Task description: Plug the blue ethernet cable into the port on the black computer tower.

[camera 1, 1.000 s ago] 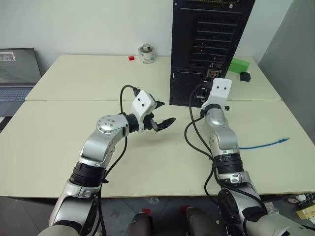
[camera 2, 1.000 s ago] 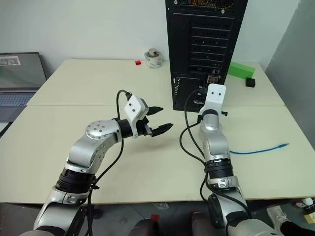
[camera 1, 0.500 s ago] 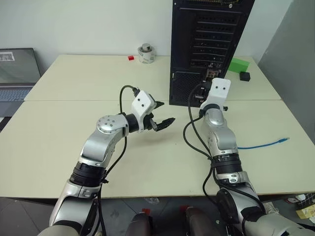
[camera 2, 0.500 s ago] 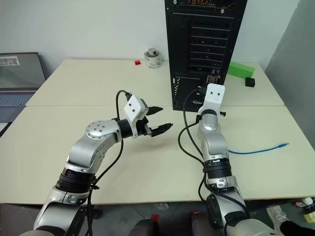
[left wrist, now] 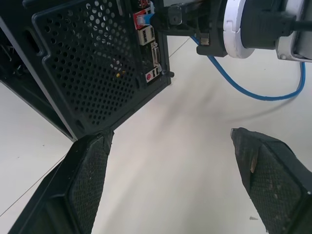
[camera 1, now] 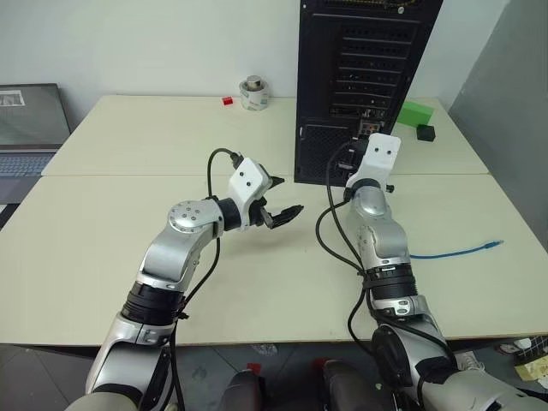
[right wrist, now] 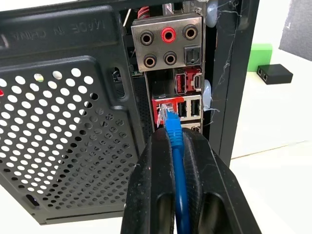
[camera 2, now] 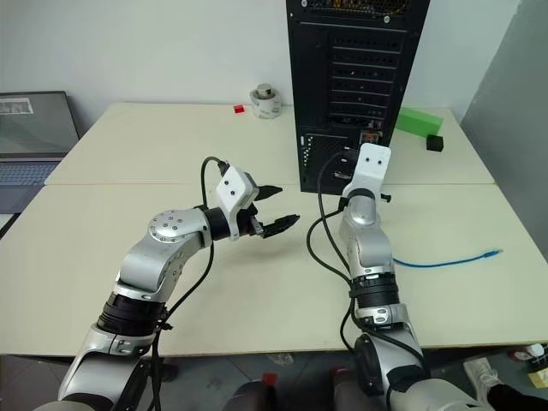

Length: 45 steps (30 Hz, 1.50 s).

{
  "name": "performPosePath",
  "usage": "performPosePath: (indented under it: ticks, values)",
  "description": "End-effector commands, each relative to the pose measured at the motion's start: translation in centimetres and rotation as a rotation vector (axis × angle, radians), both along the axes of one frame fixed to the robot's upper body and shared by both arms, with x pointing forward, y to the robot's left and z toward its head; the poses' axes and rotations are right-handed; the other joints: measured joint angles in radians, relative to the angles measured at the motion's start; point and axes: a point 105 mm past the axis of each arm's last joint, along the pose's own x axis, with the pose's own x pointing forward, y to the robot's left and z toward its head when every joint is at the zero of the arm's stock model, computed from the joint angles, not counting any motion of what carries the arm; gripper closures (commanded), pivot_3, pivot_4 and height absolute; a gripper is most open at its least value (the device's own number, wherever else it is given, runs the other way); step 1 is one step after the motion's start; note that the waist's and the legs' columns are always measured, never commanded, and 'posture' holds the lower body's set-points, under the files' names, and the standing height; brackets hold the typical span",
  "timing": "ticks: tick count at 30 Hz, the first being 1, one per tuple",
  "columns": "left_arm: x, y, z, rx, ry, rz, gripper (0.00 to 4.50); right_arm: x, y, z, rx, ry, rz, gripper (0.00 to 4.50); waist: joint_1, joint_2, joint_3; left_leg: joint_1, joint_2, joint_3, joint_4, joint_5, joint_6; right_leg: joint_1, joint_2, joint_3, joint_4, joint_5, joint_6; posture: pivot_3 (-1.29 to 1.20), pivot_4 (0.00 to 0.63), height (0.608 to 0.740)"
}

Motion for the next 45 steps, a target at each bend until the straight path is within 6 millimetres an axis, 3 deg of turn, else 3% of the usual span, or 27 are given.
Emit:
performPosePath:
  ticks: [1, 7, 23, 29, 31, 38, 45]
  values:
    - [0.3, 0.1, 1.5, -0.012, -0.054, 0.014, 0.41, -0.1, 1.1, 1.7, 0.016, -0.049, 0.004, 4.5, 0.0, 0.0, 0.0, 0.0, 0.0, 0.0, 0.0, 0.0, 0.0, 0.0, 0.0, 0.0, 0.0, 0.0, 0.0, 0.0, 0.15, 0.74]
    - [0.6, 0.3, 1.7, -0.008, -0.059, 0.023, 0.41, 0.5, 2.4, 2.4, 0.004, -0.07, 0.028, 4.5, -0.002, 0.0, 0.0, 0.0, 0.0, 0.0, 0.0, 0.0, 0.0, 0.0, 0.0, 0.0, 0.0, 0.0, 0.0, 0.0, 0.15, 0.74]
    - [0.5, 0.5, 1.8, -0.001, -0.067, 0.032, 0.41, 1.7, 3.3, 3.0, -0.039, -0.103, 0.038, 4.5, -0.024, 0.0, 0.0, 0.0, 0.001, 0.001, 0.0, 0.0, 0.0, -0.001, 0.001, 0.001, 0.001, 0.0, 0.0, 0.0, 0.15, 0.74]
    - [0.7, 0.7, 1.7, -0.002, -0.068, 0.044, 0.41, 1.7, 3.7, 1.9, -0.029, -0.091, 0.101, 4.5, -0.034, 0.0, 0.0, 0.001, 0.001, 0.001, 0.0, 0.0, 0.0, -0.001, 0.001, 0.002, 0.002, 0.0, 0.0, 0.0, 0.15, 0.74]
    - [0.8, 0.7, 1.6, -0.003, -0.068, 0.053, 0.4, 1.6, 3.5, 1.5, -0.031, -0.09, 0.11, 3.81, -0.036, 0.0, 0.0, 0.001, 0.001, 0.001, 0.0, 0.0, 0.0, -0.001, 0.001, 0.002, 0.002, 0.0, 0.0, 0.0, 0.15, 0.74]
    - [1.3, 0.7, 1.4, -0.012, -0.072, 0.082, 0.4, 0.7, 2.6, 0.5, -0.068, -0.091, 0.158, 2.3, -0.031, 0.0, 0.0, -0.003, 0.001, 0.001, -0.001, 0.0, 0.0, -0.003, 0.0, 0.002, 0.0, 0.0, 0.0, 0.0, 0.15, 0.74]
    - [2.3, 1.4, 0.8, 0.027, -0.084, 0.165, 0.4, -2.2, 2.1, 1.0, -0.12, -0.129, 0.263, 0.87, -0.022, 0.0, 0.0, -0.012, -0.001, -0.001, 0.001, 0.0, 0.0, -0.012, -0.006, 0.0, 0.002, 0.001, 0.0, 0.0, 0.15, 0.74]
